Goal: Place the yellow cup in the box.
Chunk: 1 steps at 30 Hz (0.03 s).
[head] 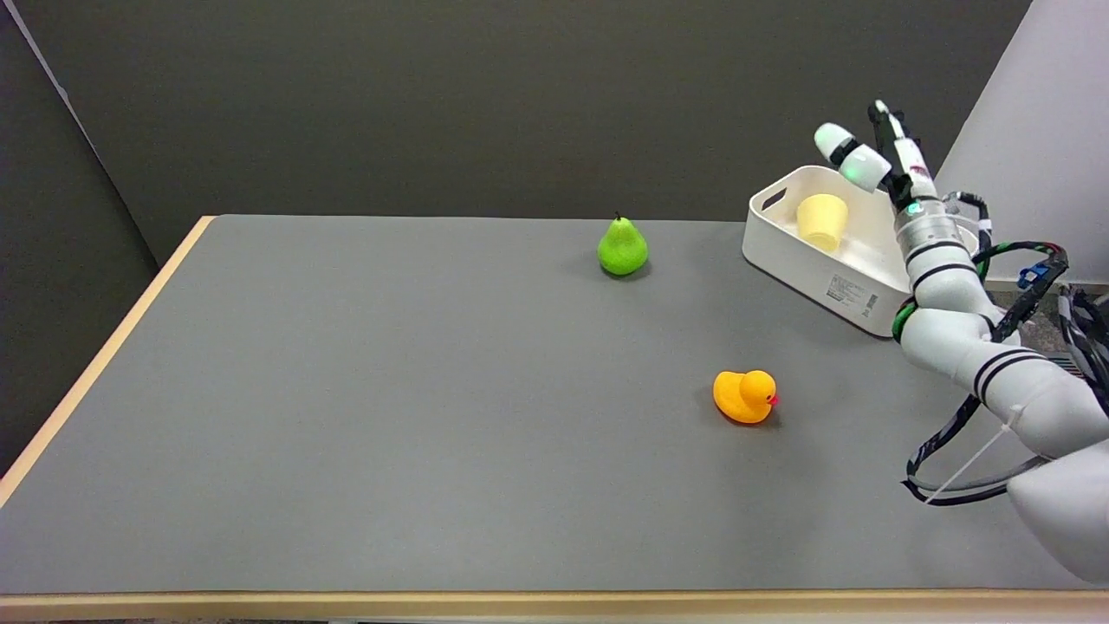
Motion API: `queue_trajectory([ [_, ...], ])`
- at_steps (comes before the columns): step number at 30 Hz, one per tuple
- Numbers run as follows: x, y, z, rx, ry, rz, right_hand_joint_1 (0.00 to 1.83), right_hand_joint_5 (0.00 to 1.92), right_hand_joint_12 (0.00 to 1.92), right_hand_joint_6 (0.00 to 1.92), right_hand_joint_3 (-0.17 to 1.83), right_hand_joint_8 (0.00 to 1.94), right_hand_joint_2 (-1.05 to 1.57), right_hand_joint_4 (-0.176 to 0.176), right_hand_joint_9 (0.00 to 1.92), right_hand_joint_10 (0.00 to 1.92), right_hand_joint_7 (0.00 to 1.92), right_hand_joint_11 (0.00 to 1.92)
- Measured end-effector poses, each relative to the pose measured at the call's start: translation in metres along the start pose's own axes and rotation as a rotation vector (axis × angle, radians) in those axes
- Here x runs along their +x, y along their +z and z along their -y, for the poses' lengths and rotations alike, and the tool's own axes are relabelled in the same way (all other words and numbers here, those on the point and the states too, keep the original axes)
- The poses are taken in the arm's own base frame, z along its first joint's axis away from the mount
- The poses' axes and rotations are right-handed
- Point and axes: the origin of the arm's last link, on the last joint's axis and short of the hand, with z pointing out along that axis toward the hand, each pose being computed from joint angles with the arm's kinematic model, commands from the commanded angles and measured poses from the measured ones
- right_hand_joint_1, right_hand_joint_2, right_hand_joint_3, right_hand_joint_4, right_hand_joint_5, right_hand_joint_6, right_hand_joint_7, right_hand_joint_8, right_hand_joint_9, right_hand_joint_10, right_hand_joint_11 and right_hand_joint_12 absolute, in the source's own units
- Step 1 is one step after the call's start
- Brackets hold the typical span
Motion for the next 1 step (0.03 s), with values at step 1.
queue_trajectory([
  [1, 0.0001, -0.0007, 0.0039, 0.021, 0.003, -0.002, 0.39, 0.0, 0.0, 0.09, 0.83, 0.0, 0.51, 0.004, 0.0, 0.0, 0.0, 0.0],
])
